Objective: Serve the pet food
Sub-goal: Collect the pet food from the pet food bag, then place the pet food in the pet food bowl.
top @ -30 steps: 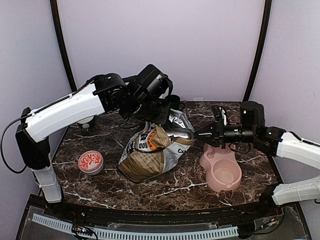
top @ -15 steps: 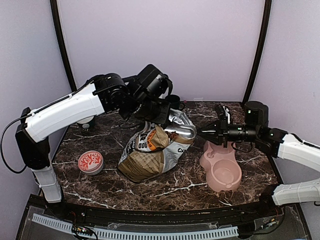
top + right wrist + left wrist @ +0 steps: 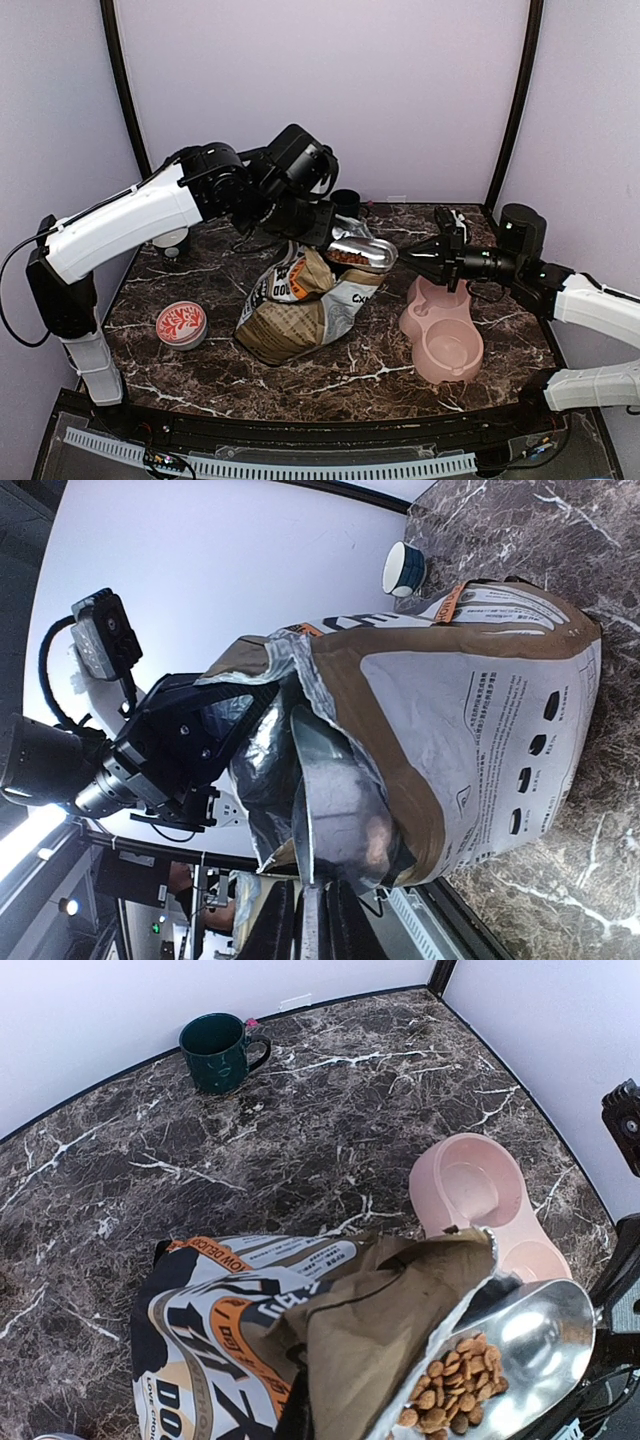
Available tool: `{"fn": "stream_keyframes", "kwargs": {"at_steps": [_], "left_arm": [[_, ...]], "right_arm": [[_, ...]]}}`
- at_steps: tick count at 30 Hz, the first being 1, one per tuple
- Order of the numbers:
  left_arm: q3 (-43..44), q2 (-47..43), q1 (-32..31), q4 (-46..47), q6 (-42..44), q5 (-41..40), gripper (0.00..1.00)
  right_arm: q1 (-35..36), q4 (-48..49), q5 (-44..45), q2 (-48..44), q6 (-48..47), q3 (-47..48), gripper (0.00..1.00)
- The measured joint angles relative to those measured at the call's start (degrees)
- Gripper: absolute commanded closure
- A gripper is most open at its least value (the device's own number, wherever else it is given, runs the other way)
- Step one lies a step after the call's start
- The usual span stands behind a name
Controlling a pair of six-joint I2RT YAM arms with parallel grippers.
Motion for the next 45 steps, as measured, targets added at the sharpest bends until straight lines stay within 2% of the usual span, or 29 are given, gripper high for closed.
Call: {"fn": "stream_keyframes", "kwargs": {"at_steps": [11,24,34,45], "left_arm": [[0.0,-0.6,0.3,-0.7,1.4,0.1,1.0],[0.0,-1.5,0.8,-2.3,2.6,-1.9,1.0],[-1.7,-3.1,1.1,-2.4,3.0,-2.5,1.0],[-3.3,-4.3,1.7,-1.9,2.9,-3.0,1.0]], "right_arm": [[-1.2,5.6,-3.0,0.0,4.4,-0.8,1.0],[-7.3,7.2,-7.8,-1.9,6.3,-1.2,1.0],[-17.2,3.4,-12.6,-5.7,4.3,-1.3,1.0],[-30.1,-0.4,-17.7,-9.7,1.0,-6.2,1.0]]}}
